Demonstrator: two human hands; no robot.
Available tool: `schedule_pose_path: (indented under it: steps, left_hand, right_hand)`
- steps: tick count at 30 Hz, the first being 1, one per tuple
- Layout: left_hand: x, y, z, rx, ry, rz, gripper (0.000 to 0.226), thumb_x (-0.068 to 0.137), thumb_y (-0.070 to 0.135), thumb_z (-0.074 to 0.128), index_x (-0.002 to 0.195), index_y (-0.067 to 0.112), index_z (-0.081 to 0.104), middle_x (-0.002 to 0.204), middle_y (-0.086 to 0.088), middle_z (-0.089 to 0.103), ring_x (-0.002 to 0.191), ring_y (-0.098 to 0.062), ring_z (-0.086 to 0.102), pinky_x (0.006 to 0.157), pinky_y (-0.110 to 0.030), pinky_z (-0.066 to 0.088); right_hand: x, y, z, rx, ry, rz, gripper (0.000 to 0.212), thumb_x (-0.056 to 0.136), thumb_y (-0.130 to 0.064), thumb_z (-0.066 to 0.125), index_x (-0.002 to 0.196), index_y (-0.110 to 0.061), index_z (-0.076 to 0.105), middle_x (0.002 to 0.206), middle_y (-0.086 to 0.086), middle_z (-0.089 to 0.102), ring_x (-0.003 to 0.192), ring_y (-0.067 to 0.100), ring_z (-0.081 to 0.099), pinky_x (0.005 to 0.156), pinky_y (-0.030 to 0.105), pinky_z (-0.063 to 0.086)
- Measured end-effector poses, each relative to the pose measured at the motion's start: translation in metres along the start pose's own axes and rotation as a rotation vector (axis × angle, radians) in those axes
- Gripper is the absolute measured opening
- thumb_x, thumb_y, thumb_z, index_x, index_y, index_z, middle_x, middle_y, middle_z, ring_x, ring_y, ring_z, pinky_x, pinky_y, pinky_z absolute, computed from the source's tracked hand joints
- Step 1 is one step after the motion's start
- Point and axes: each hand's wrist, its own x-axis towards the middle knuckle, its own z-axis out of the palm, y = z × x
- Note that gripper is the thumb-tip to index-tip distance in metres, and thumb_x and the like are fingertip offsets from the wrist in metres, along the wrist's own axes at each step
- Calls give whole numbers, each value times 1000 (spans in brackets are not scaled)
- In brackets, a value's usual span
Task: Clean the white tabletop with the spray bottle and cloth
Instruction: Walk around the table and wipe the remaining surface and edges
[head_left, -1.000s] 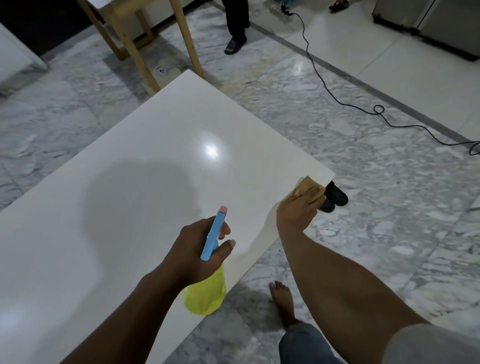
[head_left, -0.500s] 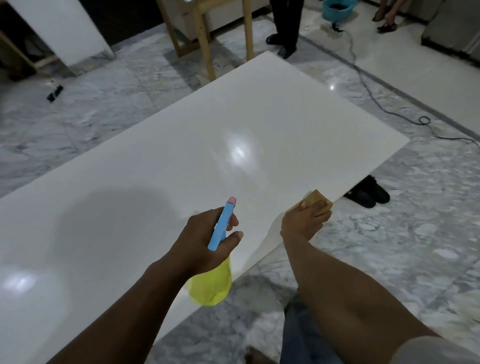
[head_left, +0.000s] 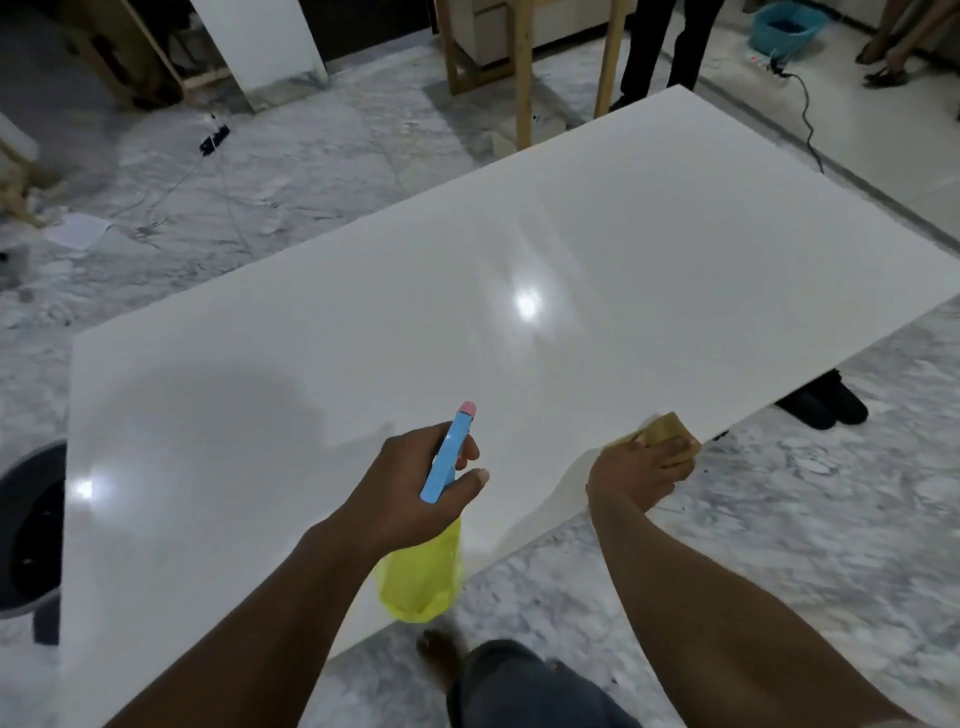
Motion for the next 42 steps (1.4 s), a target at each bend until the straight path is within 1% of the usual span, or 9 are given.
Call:
schedule_pose_path:
  steps: [2, 6, 13, 17, 26, 34, 37, 40, 42]
  left_hand:
    - [2, -16, -12, 33, -16, 16, 16, 86, 47, 71, 89, 36, 60, 95, 6, 72, 78, -16, 75, 78, -40, 62]
    - [1, -54, -41, 57, -62, 73, 18, 92, 39, 75, 92, 39, 58, 98, 11, 72, 80, -14, 73, 73, -25, 54]
    - [-23, -118, -102, 56, -115, 20, 19, 91, 37, 76, 87, 38, 58, 98, 8, 73, 80, -20, 75, 80, -42, 62]
    - [-31, -140, -128, 101, -168, 34, 18, 92, 37, 75, 88, 37, 57, 100, 2, 74, 81, -22, 74, 81, -42, 60]
    - [-71, -195, -183, 109, -261, 207, 15, 93, 33, 75, 99, 26, 63, 102, 2, 72, 86, -21, 76, 83, -39, 60]
    - [-164, -311, -271, 170, -348, 244, 15, 92, 34, 76, 97, 25, 66, 100, 0, 74, 83, -21, 77, 81, -43, 62]
    - [-193, -349, -300, 206, -364, 240, 14, 92, 33, 76, 95, 25, 65, 97, 0, 74, 83, -21, 75, 77, -36, 58]
    - [-216, -375, -321, 238, -363, 268, 14, 92, 32, 76, 95, 25, 65, 94, 2, 72, 84, -15, 69, 69, -24, 47]
    - [-226, -386, -334, 232, -365, 273, 13, 92, 32, 76, 95, 25, 65, 91, 3, 72, 82, -11, 68, 67, -21, 46]
  right_hand:
    - [-11, 3, 7, 22, 54, -14, 62, 104, -27, 41, 155, -2, 16, 157, 29, 21, 127, 51, 42, 105, 55, 39]
    - [-13, 3, 14, -5, 152, -6, 61, 106, -31, 34, 156, -2, 15, 159, 26, 19, 133, 47, 39, 109, 53, 35]
    - [-106, 7, 33, -96, 173, 51, 60, 107, -31, 32, 158, -8, 10, 159, 23, 19, 124, 49, 45, 107, 49, 33]
    - [-142, 4, 40, -117, 141, 130, 61, 106, -34, 31, 158, -11, 7, 160, 22, 16, 127, 49, 42, 109, 51, 33]
    - [-297, 29, 80, -95, 167, 96, 60, 106, -32, 32, 158, -10, 11, 160, 21, 19, 129, 46, 42, 108, 50, 36]
    - [-494, 59, 125, -60, 139, 104, 60, 105, -32, 34, 158, -12, 13, 159, 19, 21, 128, 46, 43, 104, 51, 37]
    - [-559, 70, 142, -55, 130, 136, 61, 105, -32, 34, 158, -13, 12, 160, 19, 20, 128, 45, 42, 105, 52, 37]
    - [-611, 79, 155, -64, 120, 114, 62, 105, -32, 34, 158, -12, 10, 159, 20, 20, 125, 47, 44, 104, 52, 40]
    - [-637, 81, 162, -62, 128, 111, 62, 105, -32, 34, 158, -12, 9, 159, 21, 21, 125, 47, 44, 103, 52, 40]
